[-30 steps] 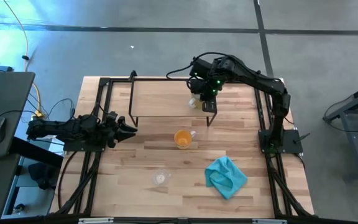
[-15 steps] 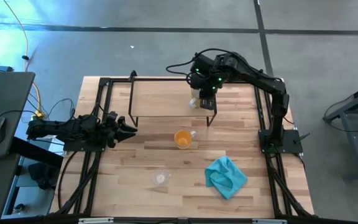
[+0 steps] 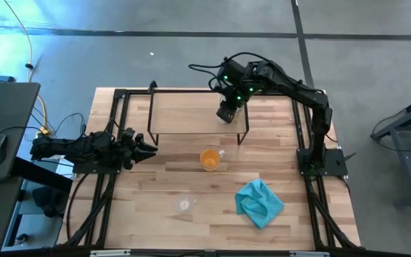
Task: Stack small to large cups/mugs on shelf
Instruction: Put the white mug on the shelf
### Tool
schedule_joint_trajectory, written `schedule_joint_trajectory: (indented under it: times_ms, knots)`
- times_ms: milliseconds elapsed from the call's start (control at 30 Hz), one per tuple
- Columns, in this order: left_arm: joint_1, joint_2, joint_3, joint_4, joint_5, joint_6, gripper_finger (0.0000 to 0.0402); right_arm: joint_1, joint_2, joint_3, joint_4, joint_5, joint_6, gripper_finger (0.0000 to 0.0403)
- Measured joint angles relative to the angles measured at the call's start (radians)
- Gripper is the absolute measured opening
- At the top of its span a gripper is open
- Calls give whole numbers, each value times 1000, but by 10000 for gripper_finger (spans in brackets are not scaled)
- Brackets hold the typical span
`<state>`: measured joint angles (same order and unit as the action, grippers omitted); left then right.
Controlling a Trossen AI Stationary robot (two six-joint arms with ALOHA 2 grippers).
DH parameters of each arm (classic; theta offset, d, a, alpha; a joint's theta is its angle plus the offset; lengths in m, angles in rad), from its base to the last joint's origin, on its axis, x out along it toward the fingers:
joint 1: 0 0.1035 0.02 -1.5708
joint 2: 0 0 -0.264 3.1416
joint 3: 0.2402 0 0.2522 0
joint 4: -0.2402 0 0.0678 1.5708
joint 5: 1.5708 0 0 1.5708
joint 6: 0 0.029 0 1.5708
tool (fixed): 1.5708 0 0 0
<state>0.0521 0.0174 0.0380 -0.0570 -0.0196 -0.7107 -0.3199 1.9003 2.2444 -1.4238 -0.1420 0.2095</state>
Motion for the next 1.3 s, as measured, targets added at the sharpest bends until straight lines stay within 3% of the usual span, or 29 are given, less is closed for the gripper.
schedule_joint_trajectory:
  times_ms: [267,600,833,1067,1300]
  knots:
    - [0,0,0,0,0,9,154,0,45,-1,11,67,129,88]
    - [0,0,0,0,11,10,154,-7,70,-1,16,86,138,88]
    - [0,0,0,-1,11,26,154,-7,70,-1,-3,85,70,78]
    - [0,0,0,-1,9,25,154,-8,69,0,-27,65,-32,10]
    - [0,0,0,-1,8,25,154,2,69,0,-30,54,-102,7]
